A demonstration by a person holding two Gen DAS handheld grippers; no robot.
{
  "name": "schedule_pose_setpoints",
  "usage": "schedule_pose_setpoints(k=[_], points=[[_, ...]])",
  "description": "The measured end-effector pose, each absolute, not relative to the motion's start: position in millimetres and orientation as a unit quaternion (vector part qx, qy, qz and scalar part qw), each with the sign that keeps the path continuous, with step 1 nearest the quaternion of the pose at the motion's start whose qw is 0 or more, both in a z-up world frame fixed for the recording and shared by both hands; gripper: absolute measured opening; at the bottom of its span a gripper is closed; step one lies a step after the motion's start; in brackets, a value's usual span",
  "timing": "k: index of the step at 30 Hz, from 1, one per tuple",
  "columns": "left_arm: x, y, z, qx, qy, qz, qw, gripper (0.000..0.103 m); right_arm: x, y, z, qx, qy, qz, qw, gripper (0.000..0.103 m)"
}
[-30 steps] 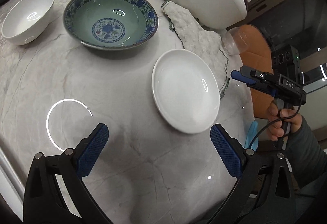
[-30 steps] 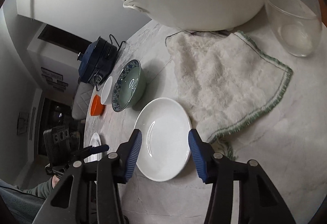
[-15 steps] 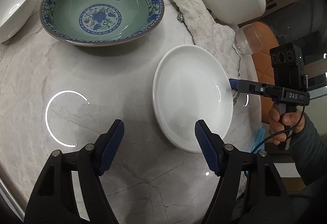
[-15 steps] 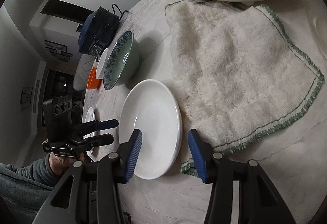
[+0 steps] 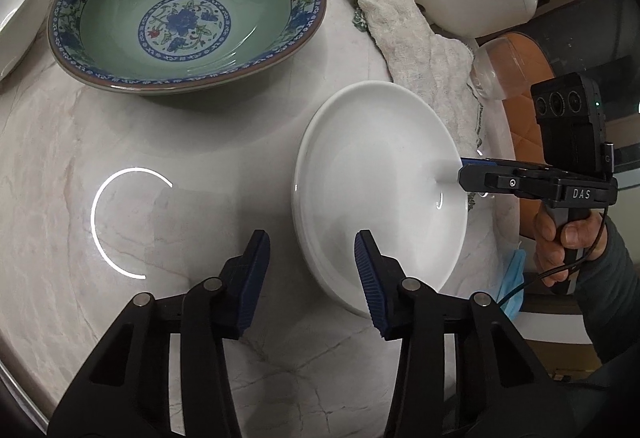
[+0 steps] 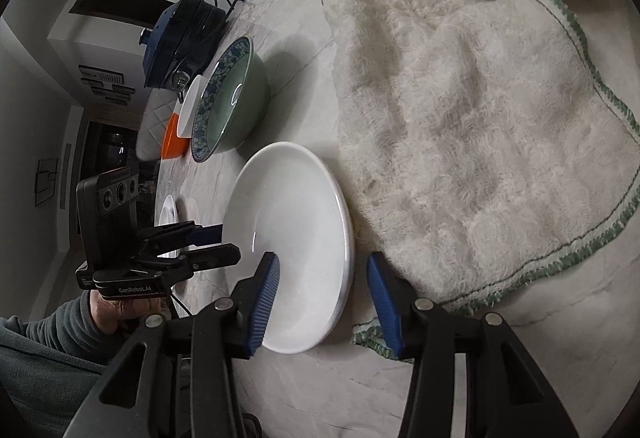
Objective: Organize plates and bowls
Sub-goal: 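Move both tools to the small white dish by the towel and grip it, then lift and carry the small white dish with both tools to the plate stack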
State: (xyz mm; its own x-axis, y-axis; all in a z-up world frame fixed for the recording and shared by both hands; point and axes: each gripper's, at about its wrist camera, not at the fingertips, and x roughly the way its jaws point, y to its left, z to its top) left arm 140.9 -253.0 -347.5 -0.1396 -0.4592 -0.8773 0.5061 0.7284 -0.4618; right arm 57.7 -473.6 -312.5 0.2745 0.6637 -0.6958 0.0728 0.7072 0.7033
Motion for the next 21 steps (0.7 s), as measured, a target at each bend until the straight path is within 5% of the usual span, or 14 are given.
schedule_pose_setpoints(k=[6,9,17,21], points=[[145,-254,-350,0.018,0.663,-0.361,0.656,0.036,62,-474,-323,0.324,0.576,0.182,0.728,0.012],[145,-257,-350,0.026,0.663,-0.358,0.657,0.033,62,-473,-325,0.328,0.579,0.184,0.724,0.012],[150,-252,-351,0.029,0.668,-0.335,0.664,0.007,62,-464,-325,0.317,0.589,0.183,0.721,0.011],[150,-253,-346,0.038,0.665,-0.331,0.669,0.007,62,-459,-322,0.309,0.590,0.175,0.725,0.011]])
